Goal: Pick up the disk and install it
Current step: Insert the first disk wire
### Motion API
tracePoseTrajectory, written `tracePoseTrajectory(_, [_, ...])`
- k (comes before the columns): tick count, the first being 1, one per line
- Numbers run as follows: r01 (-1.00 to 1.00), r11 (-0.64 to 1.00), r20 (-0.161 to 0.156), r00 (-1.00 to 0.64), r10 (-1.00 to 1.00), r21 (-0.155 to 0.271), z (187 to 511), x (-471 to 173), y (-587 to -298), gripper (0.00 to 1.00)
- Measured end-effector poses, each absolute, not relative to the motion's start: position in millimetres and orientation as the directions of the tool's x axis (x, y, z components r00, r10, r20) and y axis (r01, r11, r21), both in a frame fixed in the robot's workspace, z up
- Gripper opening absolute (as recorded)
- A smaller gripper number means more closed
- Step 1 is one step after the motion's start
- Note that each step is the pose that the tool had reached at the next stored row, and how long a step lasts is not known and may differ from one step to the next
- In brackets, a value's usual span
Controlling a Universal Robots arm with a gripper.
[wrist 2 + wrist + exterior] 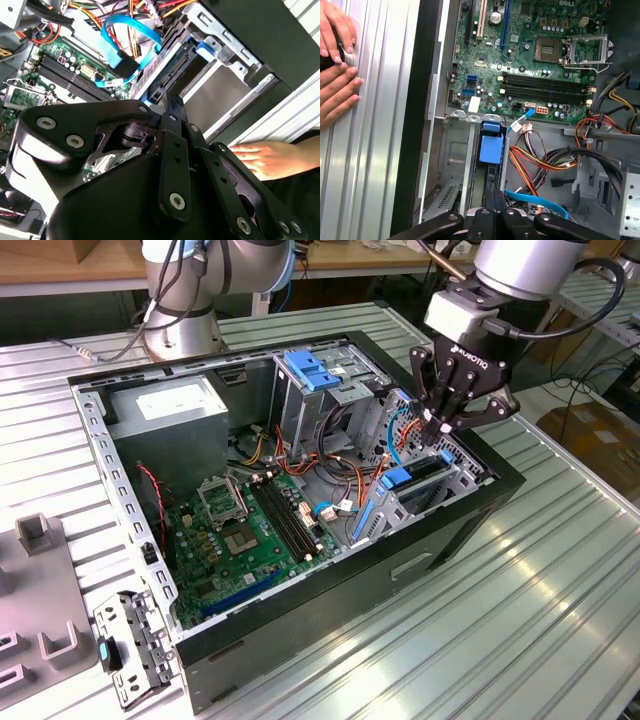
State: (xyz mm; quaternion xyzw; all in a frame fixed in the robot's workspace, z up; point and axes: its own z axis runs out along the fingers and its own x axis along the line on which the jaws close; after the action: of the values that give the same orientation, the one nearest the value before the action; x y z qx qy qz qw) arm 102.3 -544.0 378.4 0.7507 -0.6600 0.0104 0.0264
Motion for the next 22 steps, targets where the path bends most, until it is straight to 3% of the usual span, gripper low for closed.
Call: tracePoseTrajectory(22, [-0.973, -0.230, 0.051, 0.231, -0.972, 0.027, 383, 143, -541, 0.11])
